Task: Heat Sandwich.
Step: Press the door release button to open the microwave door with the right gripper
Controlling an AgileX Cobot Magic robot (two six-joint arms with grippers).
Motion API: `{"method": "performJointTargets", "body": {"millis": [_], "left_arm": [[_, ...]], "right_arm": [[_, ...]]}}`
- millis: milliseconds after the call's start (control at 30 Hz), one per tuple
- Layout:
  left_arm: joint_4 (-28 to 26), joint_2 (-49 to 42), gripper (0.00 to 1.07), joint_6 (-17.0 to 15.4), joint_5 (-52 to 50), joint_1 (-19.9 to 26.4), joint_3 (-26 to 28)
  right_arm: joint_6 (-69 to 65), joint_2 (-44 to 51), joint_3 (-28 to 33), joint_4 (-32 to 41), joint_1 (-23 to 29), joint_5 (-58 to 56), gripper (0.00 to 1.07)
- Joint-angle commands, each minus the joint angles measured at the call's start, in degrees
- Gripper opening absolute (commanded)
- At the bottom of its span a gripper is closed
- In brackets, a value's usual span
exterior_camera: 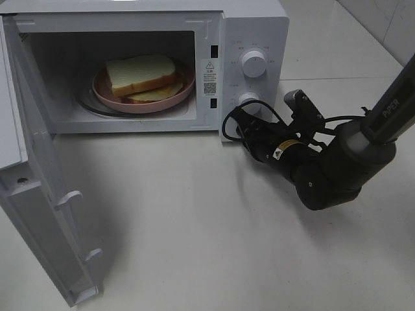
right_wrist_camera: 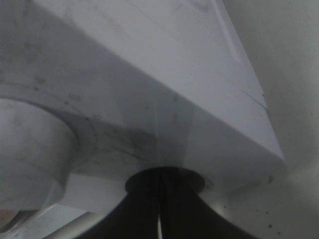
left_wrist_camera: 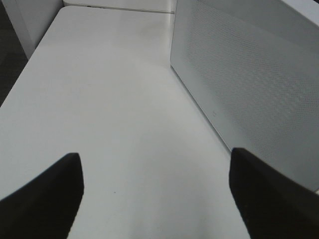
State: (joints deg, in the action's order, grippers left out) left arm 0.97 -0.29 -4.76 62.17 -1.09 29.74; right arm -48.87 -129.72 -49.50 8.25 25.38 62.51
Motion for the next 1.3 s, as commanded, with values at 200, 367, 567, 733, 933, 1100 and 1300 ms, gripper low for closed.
{"method": "performJointTargets", "body": {"millis": [200,367,567,733,933,1100,1300], "left_arm": [[0.4,-0.97,0.76,0.0,-0.86,0.29,-0.11],[0.4,-0.97,0.76,0.0,-0.86,0.29,-0.11],[0.4,-0.97,0.76,0.0,-0.86,0.29,-0.11],[0.4,-0.97,0.76,0.0,-0.86,0.29,-0.11],[0.4,-0.97,0.76,0.0,-0.86,0.29,-0.11],[0.4,-0.97,0.76,0.0,-0.86,0.29,-0.11],[0.4,-0.97,0.76,0.0,-0.86,0.29,-0.11]], "right_arm": [[-4.53,0.4,-4.81,6.93,-1.89,8.48,0.0],[-3.72,0.4,-4.47,6.93,-1.89,8.54,0.0],[-0.57,0.4,-2.01,7.1,-1.2,10.08,0.0],[4.01,1.72,0.63,4.7,-1.2,11.17,0.0],[10.14,3.38,4.7,2.01,-1.2,11.17,0.0],[10.71,3.78,6.76,2.01,-1.2,11.23,0.0],[10.66,6.7,12.61,1.95,-1.2,11.46,0.0]]}}
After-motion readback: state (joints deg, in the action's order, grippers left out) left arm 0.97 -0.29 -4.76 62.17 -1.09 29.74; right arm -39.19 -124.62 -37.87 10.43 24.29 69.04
